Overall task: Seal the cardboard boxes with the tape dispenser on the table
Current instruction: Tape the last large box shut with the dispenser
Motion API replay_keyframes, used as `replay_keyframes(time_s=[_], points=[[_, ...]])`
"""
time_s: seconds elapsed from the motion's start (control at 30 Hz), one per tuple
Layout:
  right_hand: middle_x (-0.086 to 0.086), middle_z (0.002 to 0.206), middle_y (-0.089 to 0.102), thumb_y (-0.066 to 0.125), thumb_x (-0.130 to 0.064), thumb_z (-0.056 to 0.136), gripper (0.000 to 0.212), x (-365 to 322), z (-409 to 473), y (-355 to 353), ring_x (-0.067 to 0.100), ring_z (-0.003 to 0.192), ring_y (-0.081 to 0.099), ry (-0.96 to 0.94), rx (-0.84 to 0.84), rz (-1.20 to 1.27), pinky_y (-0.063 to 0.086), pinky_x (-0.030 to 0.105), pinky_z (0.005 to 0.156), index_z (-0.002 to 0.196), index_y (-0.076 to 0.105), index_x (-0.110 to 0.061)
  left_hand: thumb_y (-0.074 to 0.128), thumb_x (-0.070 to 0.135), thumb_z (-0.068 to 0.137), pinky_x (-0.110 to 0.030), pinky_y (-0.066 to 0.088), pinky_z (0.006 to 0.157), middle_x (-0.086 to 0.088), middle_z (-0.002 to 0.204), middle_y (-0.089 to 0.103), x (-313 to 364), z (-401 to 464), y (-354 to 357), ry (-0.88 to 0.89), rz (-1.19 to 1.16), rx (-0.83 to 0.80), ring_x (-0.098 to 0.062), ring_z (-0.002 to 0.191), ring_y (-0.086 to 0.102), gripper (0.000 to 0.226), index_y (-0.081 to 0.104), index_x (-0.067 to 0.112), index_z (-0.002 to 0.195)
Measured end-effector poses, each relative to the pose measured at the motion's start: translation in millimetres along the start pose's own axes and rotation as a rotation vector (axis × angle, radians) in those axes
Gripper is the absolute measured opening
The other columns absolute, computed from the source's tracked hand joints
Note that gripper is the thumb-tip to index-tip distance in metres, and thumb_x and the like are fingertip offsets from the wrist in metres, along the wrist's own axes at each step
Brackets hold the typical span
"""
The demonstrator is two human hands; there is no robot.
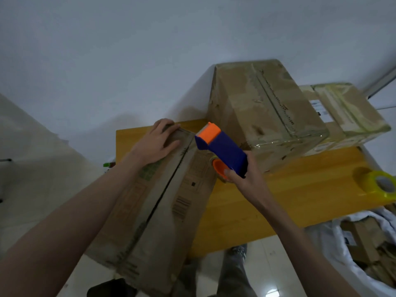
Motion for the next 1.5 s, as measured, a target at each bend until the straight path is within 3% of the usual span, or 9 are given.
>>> replay_keyframes(time_s=[0.2,0.37,0.5,0.73,0.87,1.07,1.23,1.33,1.5], points=[[-0.005,0.109,0.059,0.076,-0.024,0.089,0.044,2,-16,-13,0.002,0.095,0.06,0.027,0.026,0.087,0.052,0.019,0.08,0.123,0.049,-0.021,0.03,0.047,0.106,-0.032,0.034,0.112,-0.004,0.141,0.042,16,26,3,0.088,0.021,-0.048,-0.021,0.138,0.035,0.05,0.05,0.02,0.143],[-0.004,0.11,0.058,0.078,-0.021,0.087,0.043,3,-25,-23,0.005,0.096,0.06,0.012,0.033,0.086,0.055,0.026,0.083,0.117,0.049,-0.032,0.021,0.06,0.1,-0.059,0.026,0.116,0.0,0.143,0.042,36,26,19,-0.263,-0.073,-0.002,-0.034,0.141,0.033,0.052,0.053,0.035,0.132],[-0.007,0.114,0.059,0.08,-0.022,0.085,0.047,6,-30,-30,0.005,0.101,0.059,0.013,0.023,0.075,0.055,0.025,0.083,0.118,0.049,-0.035,0.024,0.06,0.098,-0.053,0.03,0.114,0.001,0.137,0.045,45,18,19,-0.264,-0.2,0.04,-0.025,0.132,0.042,0.051,0.062,0.033,0.119],[-0.014,0.113,0.058,0.083,-0.025,0.08,0.051,4,-42,-44,-0.001,0.102,0.057,-0.007,0.019,-0.029,0.056,0.026,0.082,0.112,0.047,-0.043,0.032,0.053,0.103,-0.042,0.038,0.11,0.005,0.135,0.05,74,-5,19,-0.214,-0.34,-0.054,-0.011,0.126,0.044,0.048,0.066,0.027,0.125],[-0.016,0.11,0.055,0.083,-0.032,0.081,0.047,-2,-41,-47,0.0,0.101,0.054,-0.06,0.023,-0.171,0.054,0.027,0.079,0.111,0.048,-0.041,0.043,0.045,0.105,-0.02,0.043,0.093,0.013,0.12,0.068,96,-9,-8,-0.467,-0.756,0.078,-0.001,0.114,0.058,0.038,0.069,0.026,0.126],[-0.011,0.104,0.054,0.082,-0.034,0.08,0.043,-9,-41,-43,0.005,0.094,0.053,-0.121,0.032,-0.258,0.05,0.028,0.076,0.112,0.054,-0.029,0.052,0.05,0.099,-0.03,0.051,0.086,-0.011,0.099,0.075,135,-12,-39,-0.546,-0.946,-0.044,-0.024,0.097,0.069,0.048,0.075,0.008,0.102],[-0.01,0.106,0.056,0.082,-0.036,0.081,0.045,-14,-45,-45,0.005,0.095,0.054,-0.127,0.034,-0.224,0.052,0.03,0.076,0.116,0.054,-0.027,0.052,0.051,0.099,-0.027,0.052,0.087,-0.002,0.099,0.076,143,-14,-49,-0.609,-0.992,-0.084,-0.017,0.095,0.071,0.041,0.075,0.017,0.103],[-0.01,0.105,0.056,0.082,-0.032,0.082,0.044,-17,-48,-46,0.006,0.094,0.054,-0.131,0.032,-0.199,0.052,0.03,0.075,0.116,0.055,-0.027,0.051,0.051,0.1,-0.02,0.048,0.077,0.0,0.1,0.075,143,-14,-47,-0.654,-1.019,-0.117,-0.016,0.095,0.071,0.04,0.072,0.017,0.107],[-0.007,0.105,0.058,0.081,-0.029,0.083,0.041,-23,-52,-47,0.009,0.092,0.056,-0.129,0.006,-0.128,0.052,0.031,0.074,0.113,0.053,-0.031,0.064,0.041,0.095,-0.027,0.057,0.083,-0.004,0.099,0.076,138,-11,-42,-0.741,-1.099,-0.11,-0.017,0.094,0.073,0.03,0.074,0.015,0.106]])
Point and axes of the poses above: each hand's wrist, its own z-axis towards the middle knuckle, its own y-axis out of the palm, x = y × z, the point moved 4 cm from there along z, towards the middle knuckle
